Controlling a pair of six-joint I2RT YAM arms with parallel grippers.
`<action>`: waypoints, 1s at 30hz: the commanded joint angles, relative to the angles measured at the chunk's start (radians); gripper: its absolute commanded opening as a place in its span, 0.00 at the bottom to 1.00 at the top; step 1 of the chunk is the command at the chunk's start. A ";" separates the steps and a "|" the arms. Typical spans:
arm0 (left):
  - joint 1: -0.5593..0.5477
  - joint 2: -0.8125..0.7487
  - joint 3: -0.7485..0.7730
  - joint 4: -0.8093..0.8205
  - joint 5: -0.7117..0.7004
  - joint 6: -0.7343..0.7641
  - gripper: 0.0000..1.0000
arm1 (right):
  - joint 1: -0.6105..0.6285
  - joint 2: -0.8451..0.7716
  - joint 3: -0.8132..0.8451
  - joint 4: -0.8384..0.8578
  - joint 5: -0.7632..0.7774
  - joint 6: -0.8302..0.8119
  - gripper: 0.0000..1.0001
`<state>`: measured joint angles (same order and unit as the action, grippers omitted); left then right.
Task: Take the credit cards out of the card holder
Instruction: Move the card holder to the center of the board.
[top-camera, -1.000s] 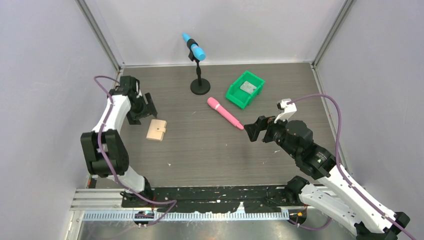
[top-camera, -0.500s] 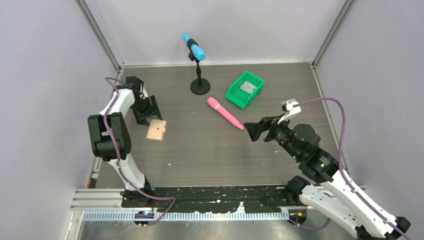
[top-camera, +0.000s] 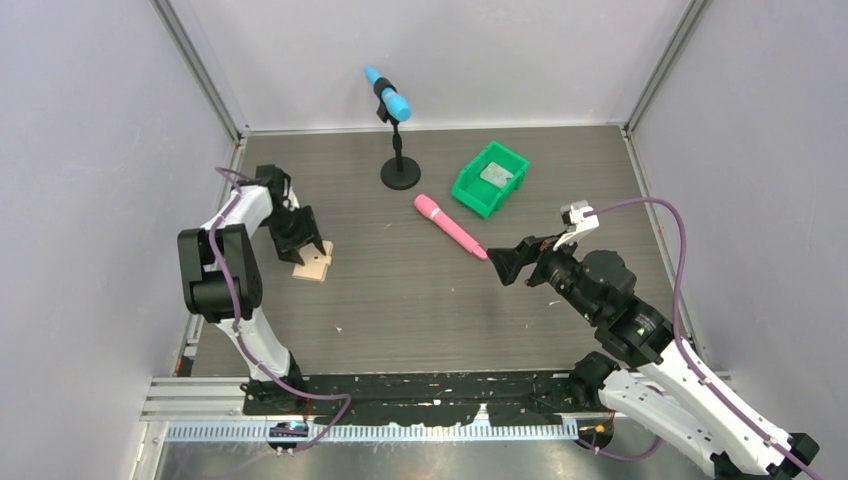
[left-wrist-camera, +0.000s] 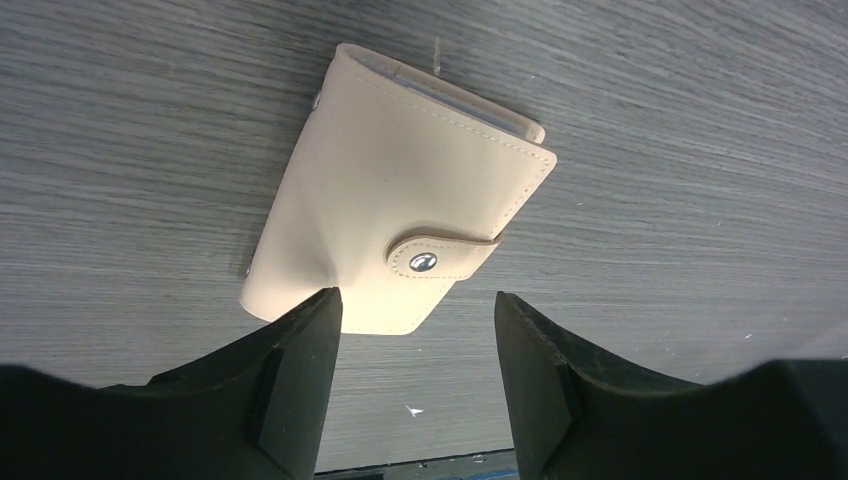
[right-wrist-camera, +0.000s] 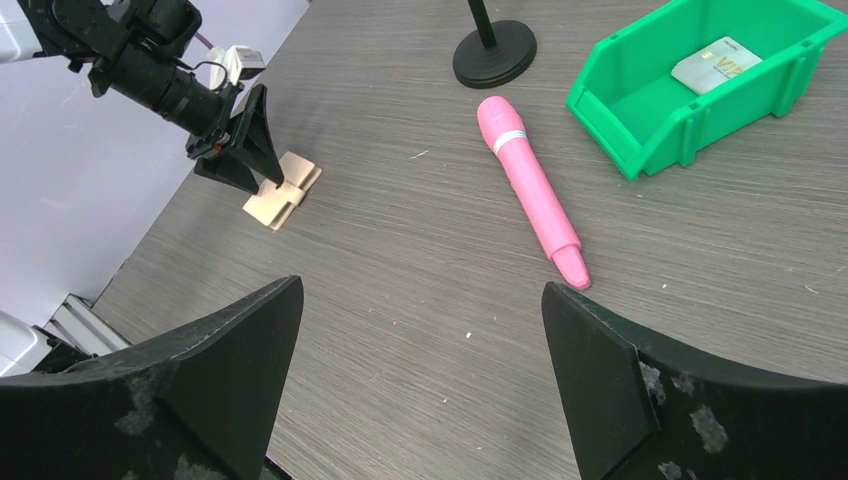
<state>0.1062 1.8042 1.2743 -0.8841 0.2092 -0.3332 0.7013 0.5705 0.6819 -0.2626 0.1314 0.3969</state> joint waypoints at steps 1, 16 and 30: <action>0.000 -0.002 -0.031 0.031 0.047 -0.012 0.59 | 0.003 -0.032 -0.005 0.026 0.006 0.008 0.97; -0.075 -0.033 -0.038 0.060 0.132 -0.086 0.45 | 0.002 -0.074 -0.021 0.016 0.013 0.006 0.96; -0.073 -0.013 0.022 0.081 -0.166 -0.244 0.37 | 0.003 -0.119 -0.021 0.016 0.013 -0.008 0.96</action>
<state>0.0284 1.7653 1.2549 -0.8181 0.1207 -0.5182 0.7010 0.4755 0.6617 -0.2714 0.1326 0.3985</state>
